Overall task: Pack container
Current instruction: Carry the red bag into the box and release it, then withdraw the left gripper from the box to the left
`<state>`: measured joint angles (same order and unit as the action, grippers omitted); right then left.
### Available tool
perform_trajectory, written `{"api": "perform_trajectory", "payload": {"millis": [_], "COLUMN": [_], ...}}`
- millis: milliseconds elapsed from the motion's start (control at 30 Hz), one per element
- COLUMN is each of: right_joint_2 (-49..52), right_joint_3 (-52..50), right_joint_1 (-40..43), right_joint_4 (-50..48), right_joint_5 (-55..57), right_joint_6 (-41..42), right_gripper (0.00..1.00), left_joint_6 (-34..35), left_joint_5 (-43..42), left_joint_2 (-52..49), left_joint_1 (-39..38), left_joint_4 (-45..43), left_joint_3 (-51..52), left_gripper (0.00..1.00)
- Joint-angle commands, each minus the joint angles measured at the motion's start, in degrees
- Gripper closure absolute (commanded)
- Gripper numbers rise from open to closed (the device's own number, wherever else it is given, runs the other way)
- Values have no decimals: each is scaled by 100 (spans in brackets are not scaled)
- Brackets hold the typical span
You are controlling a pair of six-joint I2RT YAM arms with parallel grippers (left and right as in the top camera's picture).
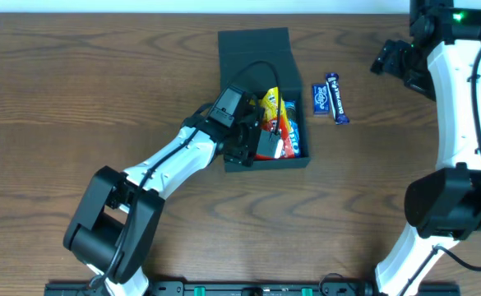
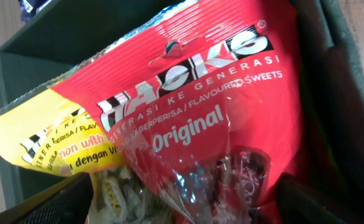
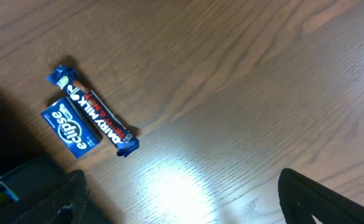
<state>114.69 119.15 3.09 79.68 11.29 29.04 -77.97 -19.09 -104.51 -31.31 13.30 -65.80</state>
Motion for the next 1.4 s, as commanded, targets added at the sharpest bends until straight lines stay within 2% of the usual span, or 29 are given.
{"api": "perform_trajectory", "payload": {"millis": [0,100,400,533,567,633,667,700,733,767,800,933,1033,1200,1367], "right_joint_2": [-59,-59,-59,-59,-59,-59,-59,-59,-59,-57,-57,-57,-57,-57,-57], "right_joint_3": [81,81,81,81,81,79,68,52,22,-7,-39,-326,-1040,-2221,-2830], "right_joint_1": [37,35,35,35,35,31,24,17,7,-15,-44,-195,-450,-874,-1231], "right_joint_4": [0,2,4,11,22,61,70,68,59,70,74,-96,-538,-1384,-1998], "right_joint_5": [46,44,17,-39,-42,-46,-101,-214,-302,-330,-400,-1169,-1497,-1967,-1967], "right_joint_6": [-83,-83,-83,-87,-87,-116,-195,-299,-378,-387,-400,-925,-1029,-1027,-968], "right_gripper": [2,2,1,1,1,17,31,50,76,93,99,98,98,98,98], "left_joint_6": [177,437,2465,4113,4341,4994,5335,5930,6411,6811,7055,7663,8148,8144,8144], "left_joint_5": [70,201,219,387,507,879,1010,1117,1113,1106,1045,850,750,-321,-695], "left_joint_2": [348,651,1353,1405,1405,1405,1405,1410,1427,1456,1478,1613,1698,1707,1707], "left_joint_1": [-22,-22,-22,-17,-9,63,116,251,415,579,730,1263,1729,2243,2520], "left_joint_4": [-9,-195,-693,-590,-553,-468,-433,-372,-299,-232,-162,107,380,774,964], "left_joint_3": [136,133,133,133,133,133,133,136,133,136,133,136,133,133,133], "left_gripper": [5,5,5,5,5,5,5,5,5,5,5,5,5,5,5]}}
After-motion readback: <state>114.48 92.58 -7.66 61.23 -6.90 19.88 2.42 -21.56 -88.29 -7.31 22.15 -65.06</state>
